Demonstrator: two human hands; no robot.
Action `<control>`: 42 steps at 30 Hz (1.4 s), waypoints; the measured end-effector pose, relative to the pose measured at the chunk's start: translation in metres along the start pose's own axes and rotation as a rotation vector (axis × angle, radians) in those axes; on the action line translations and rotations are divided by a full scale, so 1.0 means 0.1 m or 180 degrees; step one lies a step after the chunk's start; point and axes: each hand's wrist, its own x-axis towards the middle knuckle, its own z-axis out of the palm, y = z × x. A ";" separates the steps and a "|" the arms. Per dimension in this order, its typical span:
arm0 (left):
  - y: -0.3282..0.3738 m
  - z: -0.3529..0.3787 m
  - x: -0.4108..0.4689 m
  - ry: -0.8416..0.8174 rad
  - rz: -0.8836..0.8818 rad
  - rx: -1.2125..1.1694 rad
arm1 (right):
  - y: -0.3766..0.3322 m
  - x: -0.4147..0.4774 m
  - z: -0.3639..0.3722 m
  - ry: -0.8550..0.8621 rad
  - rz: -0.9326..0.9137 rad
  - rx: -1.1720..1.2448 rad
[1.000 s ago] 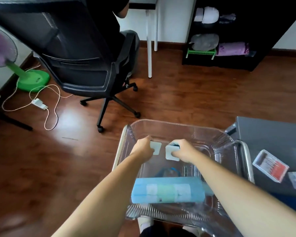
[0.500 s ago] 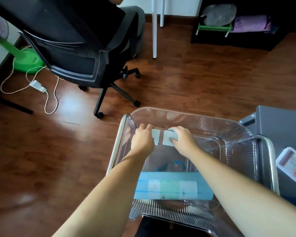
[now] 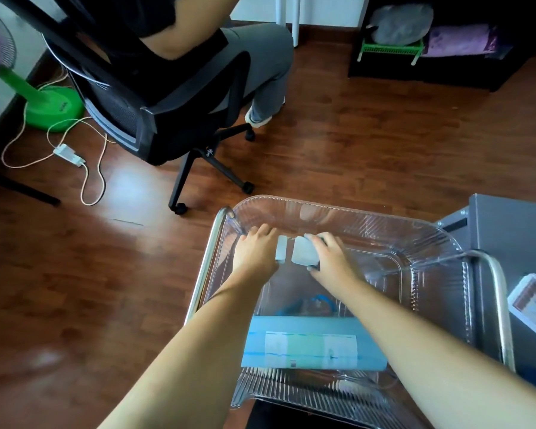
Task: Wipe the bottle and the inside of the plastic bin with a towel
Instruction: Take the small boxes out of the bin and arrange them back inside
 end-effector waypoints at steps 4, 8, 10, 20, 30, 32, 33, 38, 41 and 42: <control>-0.01 -0.01 0.03 0.0022 -0.0059 0.0002 | -0.10 0.05 0.02 0.0062 -0.0101 0.0076; -0.03 0.04 0.02 0.0060 -0.0103 -0.0113 | -0.13 0.05 0.08 0.0097 -0.0066 0.0384; -0.03 0.06 -0.03 0.0103 -0.0187 -0.0207 | -0.12 0.02 0.07 0.0078 -0.0090 0.0383; 0.03 0.14 -0.23 0.0463 -0.0106 0.0007 | -0.09 -0.06 -0.05 0.0108 -0.0062 0.0658; 0.02 0.13 -0.14 0.0691 -0.0284 -0.0116 | -0.26 0.07 0.08 0.0278 0.0113 0.0866; 0.01 0.15 -0.15 0.0698 -0.0351 -0.0128 | -0.28 0.09 0.09 0.0267 0.0121 0.0870; 0.01 0.15 -0.15 0.0698 -0.0366 -0.0140 | -0.28 0.09 0.10 0.0263 0.0130 0.0860; 0.01 0.14 -0.14 0.0696 -0.0338 -0.0257 | -0.30 0.09 0.08 0.0255 0.0125 0.0871; 0.03 0.11 -0.18 0.0671 -0.0359 -0.0312 | -0.29 0.05 0.03 0.0218 0.0137 0.0854; 0.04 0.09 -0.20 0.0657 -0.0358 -0.0307 | -0.28 0.03 -0.01 0.0216 0.0142 0.0851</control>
